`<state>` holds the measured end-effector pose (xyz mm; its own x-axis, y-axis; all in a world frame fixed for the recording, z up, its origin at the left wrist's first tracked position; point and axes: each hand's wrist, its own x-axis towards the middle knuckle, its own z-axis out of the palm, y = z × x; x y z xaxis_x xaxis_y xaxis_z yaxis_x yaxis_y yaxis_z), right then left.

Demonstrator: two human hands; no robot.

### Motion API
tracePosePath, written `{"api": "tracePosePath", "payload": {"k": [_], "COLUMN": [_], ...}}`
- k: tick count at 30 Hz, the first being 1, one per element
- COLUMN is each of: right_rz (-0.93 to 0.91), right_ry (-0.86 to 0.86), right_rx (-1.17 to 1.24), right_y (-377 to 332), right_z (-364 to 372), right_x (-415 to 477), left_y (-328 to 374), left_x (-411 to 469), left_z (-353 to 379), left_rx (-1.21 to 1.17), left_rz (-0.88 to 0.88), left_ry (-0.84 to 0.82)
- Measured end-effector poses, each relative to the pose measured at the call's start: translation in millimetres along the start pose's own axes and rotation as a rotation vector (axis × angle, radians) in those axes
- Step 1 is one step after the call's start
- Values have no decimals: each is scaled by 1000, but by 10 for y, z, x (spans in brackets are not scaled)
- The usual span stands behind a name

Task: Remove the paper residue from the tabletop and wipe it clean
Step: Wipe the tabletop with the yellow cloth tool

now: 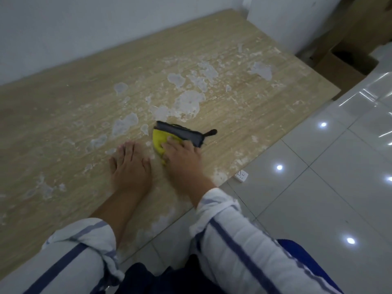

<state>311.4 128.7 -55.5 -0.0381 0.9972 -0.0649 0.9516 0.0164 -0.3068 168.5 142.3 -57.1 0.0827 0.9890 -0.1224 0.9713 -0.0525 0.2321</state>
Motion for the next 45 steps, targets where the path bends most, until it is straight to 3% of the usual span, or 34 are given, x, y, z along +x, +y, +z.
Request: {"api": "tracePosePath", "payload": {"k": [2, 6, 8, 9, 13, 17, 19, 21, 23, 25, 28, 30, 31, 33, 35, 38, 39, 41, 43, 45], "right_rz": [56, 613, 737, 682, 17, -161, 63, 394, 532, 365, -167, -440, -494, -445, -124, 325, 305, -48, -433, -616], "right_ry": [54, 66, 78, 91, 39, 32, 131, 113, 90, 138, -9, -116, -94, 53, 125, 91, 83, 92, -40, -134], "right_rx": [-136, -49, -39, 17, 3, -111, -60, 59, -8, 22, 23, 4, 16, 45, 17, 67, 77, 62, 68, 63], "right_y": [423, 1205, 1108, 902, -157, 344, 825, 1187, 1190, 818, 26, -66, 32, 317, 544, 404, 174, -398, -859, -938], "right_z": [-53, -502, -618, -583, -10, -26, -312, -672, -848, -732, -323, -193, -213, -307, -495, -682, -638, -402, -45, 125], "right_x": [-2, -68, 108, 239, 268, 536, 836, 1057, 1320, 1554, 1385, 1277, 1359, 1654, 1992, 2291, 2317, 2170, 1813, 1682], "left_y": [4, 0, -17, -23, -72, -186, -215, -212, -210, -212, -230, -258, -283, -356, -459, -622, -692, -839, -1002, -1159], "left_x": [-6, -8, 8, 17, 91, 346, 496, 615, 710, 774, 841, 882, 908, 961, 1021, 1153, 1196, 1261, 1286, 1277], "left_z": [-9, -17, -29, -34, -55, -105, -134, -154, -148, -149, -167, -188, -202, -241, -277, -351, -375, -427, -472, -495], "left_rx": [2, 5, 0, -4, -28, -2, 2, -6, -14, -33, -66, -78, -78, -71, -74, -90, -100, -127, -153, -152], "left_rz": [5, 10, 18, 26, 17, -91, -128, -177, -211, -241, -306, -320, -316, -310, -318, -303, -296, -314, -402, -492], "left_ry": [-4, -25, -49, -61, -39, -1, 18, 12, 16, 30, 56, 66, 67, 62, 75, 99, 96, 99, 138, 161]}}
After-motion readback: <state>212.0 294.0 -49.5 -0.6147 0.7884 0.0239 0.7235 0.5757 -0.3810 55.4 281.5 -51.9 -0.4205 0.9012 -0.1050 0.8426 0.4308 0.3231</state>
